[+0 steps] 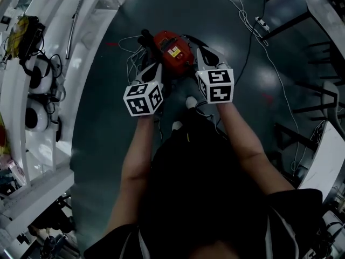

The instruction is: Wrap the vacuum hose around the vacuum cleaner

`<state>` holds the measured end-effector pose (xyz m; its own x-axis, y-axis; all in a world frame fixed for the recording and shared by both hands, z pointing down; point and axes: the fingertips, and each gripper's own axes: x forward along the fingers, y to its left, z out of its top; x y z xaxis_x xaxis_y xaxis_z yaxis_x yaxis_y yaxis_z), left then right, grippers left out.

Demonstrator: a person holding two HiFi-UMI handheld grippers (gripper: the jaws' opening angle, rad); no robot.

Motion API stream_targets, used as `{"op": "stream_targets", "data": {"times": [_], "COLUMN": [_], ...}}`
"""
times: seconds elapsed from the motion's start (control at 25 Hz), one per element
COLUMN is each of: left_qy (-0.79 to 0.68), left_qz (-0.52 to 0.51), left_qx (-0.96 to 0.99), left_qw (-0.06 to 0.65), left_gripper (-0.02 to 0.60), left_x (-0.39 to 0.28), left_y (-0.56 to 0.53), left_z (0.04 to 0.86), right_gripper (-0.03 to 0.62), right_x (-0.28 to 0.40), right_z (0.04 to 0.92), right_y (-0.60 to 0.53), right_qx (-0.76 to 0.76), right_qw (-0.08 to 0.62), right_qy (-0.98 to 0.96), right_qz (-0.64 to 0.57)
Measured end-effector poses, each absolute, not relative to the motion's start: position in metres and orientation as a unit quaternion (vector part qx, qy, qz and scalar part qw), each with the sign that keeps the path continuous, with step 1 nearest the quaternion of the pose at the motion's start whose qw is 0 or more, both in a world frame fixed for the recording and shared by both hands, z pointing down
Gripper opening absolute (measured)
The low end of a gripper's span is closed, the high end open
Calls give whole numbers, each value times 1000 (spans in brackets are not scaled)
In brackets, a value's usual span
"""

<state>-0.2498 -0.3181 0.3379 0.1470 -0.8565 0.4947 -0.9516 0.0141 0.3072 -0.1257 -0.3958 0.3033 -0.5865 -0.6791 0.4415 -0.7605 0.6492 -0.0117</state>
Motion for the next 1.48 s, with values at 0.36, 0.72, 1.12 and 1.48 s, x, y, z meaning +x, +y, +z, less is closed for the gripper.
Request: {"op": "stream_targets", "data": {"times": [0.36, 0.72, 1.12, 1.48], "left_qy": [-644, -656, -665, -656], "left_qz": [102, 92, 107, 110], "left_qx": [709, 691, 672, 678], "left_qw": [268, 290, 307, 312], "left_gripper": [9, 9, 9, 9], "left_x": [-233, -237, -247, -238], "left_y": [-297, -283, -282, -304], "left_z": [319, 329, 353, 359], "right_gripper": [-5, -5, -5, -5], "right_x": [-119, -122, -115, -106], "right_z": [296, 305, 326, 333], "right_y": [-366, -355, -358, -373], "right_qx": [404, 388, 385, 384], "right_qw": [184, 194, 205, 208], "right_qy": [-887, -891, -887, -885], "right_qz": [128, 132, 150, 158]}}
